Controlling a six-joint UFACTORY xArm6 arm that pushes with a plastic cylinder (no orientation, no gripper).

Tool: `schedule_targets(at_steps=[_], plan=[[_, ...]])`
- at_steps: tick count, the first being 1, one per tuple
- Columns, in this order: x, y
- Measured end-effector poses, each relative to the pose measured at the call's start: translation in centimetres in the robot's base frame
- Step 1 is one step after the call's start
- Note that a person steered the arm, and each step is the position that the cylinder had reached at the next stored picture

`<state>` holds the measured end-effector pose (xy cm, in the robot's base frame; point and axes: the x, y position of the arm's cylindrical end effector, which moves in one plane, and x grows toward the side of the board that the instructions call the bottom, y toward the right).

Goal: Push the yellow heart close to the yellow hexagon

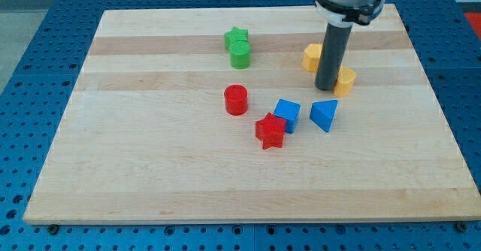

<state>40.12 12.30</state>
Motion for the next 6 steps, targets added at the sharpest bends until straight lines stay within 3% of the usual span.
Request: schedule_targets(at_steps=[1, 2, 3, 4, 6], plan=[[0.9, 0.0], [4.5, 0.8], [4.1, 2.4], [1.1, 2.5], [0.3, 2.2]])
